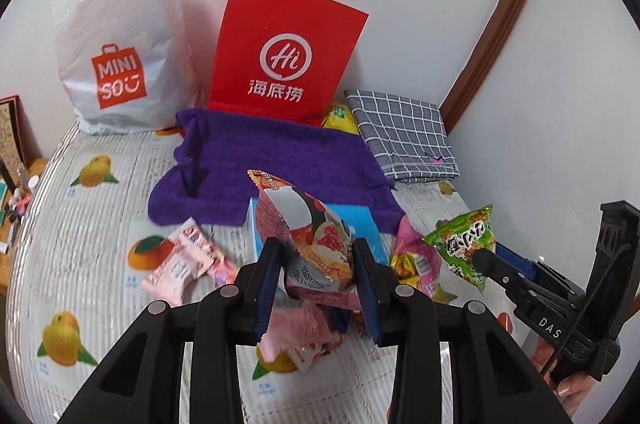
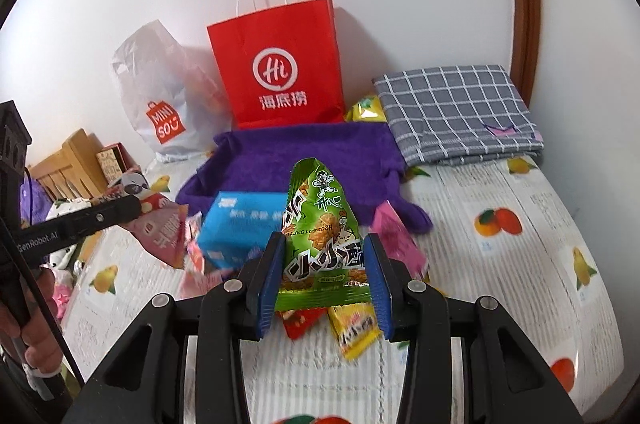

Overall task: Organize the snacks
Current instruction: 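Carry both held snacks up over the purple towel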

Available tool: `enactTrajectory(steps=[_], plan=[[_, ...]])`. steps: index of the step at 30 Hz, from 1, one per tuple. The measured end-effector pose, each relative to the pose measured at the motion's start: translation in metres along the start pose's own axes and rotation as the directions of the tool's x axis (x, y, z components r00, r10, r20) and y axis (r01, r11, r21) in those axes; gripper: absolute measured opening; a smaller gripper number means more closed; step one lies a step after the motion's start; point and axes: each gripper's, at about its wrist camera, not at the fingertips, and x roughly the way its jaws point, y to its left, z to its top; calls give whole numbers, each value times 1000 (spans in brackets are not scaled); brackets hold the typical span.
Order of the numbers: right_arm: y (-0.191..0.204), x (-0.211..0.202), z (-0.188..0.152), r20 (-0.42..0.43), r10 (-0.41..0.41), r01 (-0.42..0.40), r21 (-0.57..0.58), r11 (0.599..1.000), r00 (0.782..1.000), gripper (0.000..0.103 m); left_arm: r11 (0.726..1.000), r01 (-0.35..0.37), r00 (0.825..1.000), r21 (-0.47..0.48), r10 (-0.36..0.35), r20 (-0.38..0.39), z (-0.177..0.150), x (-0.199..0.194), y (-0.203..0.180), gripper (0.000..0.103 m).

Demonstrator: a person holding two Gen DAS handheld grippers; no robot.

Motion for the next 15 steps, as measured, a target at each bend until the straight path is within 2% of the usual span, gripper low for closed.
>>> enactTrajectory(steps=[9,15], plan=[[9,25,49,11,67,-67,-14,998,998,40,1000,19,999,-5,-18,28,37,13,-4,34],[14,45,81,25,69,-68,-27,997,997,40,999,32,999,-29,-31,25,57,28,4,34]])
